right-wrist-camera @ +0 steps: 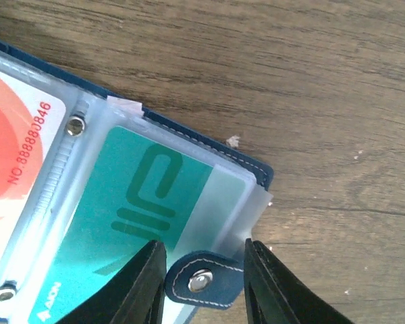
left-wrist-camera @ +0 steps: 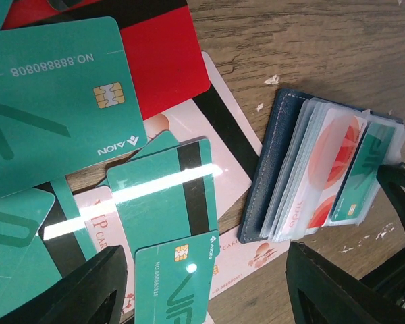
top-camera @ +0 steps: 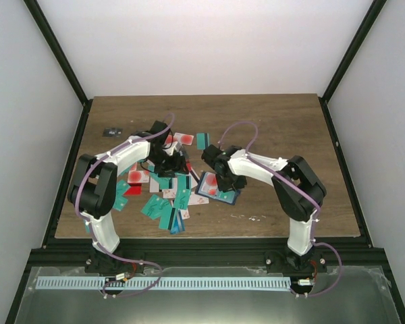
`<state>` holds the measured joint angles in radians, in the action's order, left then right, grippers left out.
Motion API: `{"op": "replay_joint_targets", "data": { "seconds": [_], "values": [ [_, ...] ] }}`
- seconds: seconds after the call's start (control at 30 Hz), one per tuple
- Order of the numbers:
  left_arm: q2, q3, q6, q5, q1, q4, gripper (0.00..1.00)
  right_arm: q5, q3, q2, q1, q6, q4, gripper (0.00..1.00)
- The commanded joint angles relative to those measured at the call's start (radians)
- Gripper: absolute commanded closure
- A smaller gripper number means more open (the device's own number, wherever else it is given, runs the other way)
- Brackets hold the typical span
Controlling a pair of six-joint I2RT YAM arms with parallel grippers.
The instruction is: Put the credit cards into the card holder
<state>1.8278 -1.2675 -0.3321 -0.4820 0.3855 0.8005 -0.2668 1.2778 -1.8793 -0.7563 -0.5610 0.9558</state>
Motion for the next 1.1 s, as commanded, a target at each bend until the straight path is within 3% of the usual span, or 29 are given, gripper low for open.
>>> {"op": "replay_joint_targets", "data": {
  "seconds": [0.0,0.37,0.67,1.07],
  "values": [
    [-0.019,0.002,0.007,-0.016,-0.006,-0.015,0.34,-0.040,-0.019,0.053,-0.008,-0.022,0.019,0.67],
    [0.001,-0.017,0.002,-0.030,-0.006,-0.020,0.35,-0.083,-0.081,0.099,-0.008,-0.065,0.031,0.77],
    [0.019,-0.026,0.027,-0.127,-0.002,-0.069,0.41,-0.077,-0.139,0.121,-0.001,-0.100,-0.003,0.99],
    [0.133,-0.050,0.144,-0.324,0.028,-0.136,0.41,0.045,-0.309,0.196,0.085,-0.106,-0.171,0.99]
  ]
}}
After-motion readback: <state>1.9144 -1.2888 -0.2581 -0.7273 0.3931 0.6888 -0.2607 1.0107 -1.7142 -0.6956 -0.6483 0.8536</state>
